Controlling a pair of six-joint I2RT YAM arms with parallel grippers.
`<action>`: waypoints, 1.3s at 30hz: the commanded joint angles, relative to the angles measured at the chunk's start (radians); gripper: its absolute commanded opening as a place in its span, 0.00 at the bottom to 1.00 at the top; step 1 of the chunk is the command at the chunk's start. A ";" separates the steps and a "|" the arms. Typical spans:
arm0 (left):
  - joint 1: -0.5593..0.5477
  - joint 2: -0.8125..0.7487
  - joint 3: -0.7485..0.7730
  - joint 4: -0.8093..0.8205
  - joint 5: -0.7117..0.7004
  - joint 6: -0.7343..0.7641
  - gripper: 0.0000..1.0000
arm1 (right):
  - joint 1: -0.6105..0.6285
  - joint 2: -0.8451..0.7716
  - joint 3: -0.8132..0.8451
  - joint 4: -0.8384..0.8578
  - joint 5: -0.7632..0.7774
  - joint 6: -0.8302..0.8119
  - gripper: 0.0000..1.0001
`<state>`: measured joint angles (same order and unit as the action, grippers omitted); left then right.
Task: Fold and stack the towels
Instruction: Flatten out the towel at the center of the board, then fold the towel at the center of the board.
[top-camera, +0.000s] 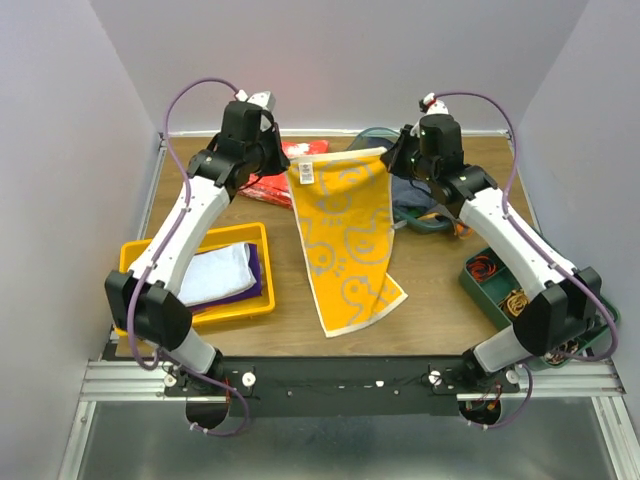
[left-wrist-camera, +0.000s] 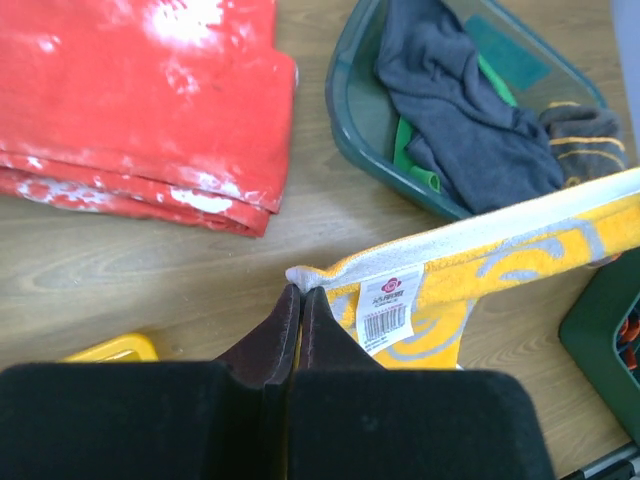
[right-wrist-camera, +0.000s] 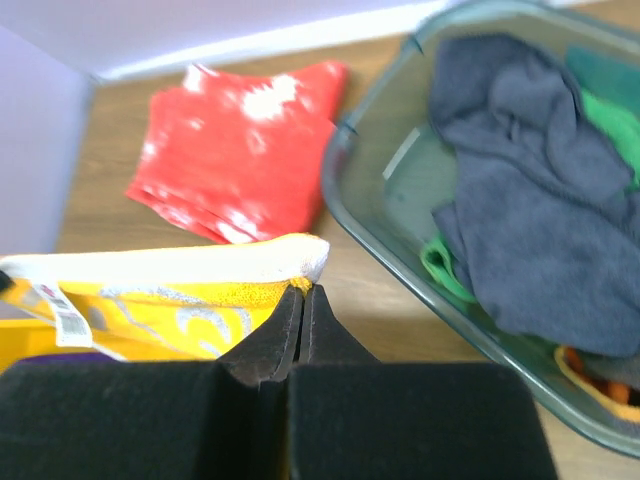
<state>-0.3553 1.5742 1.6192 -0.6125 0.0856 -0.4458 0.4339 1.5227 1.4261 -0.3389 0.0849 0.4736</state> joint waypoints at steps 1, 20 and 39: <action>0.013 -0.104 0.033 -0.082 -0.050 0.056 0.00 | -0.007 -0.050 0.080 -0.046 -0.023 -0.009 0.01; 0.029 -0.115 -0.091 -0.040 0.009 0.044 0.00 | -0.003 -0.025 -0.071 0.070 -0.034 0.016 0.01; -0.274 -0.191 -0.857 0.356 0.016 -0.251 0.00 | 0.034 -0.128 -0.797 0.327 -0.146 0.267 0.01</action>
<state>-0.5945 1.3411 0.7895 -0.3355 0.1467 -0.6388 0.4458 1.3830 0.6926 -0.0914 -0.0483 0.6727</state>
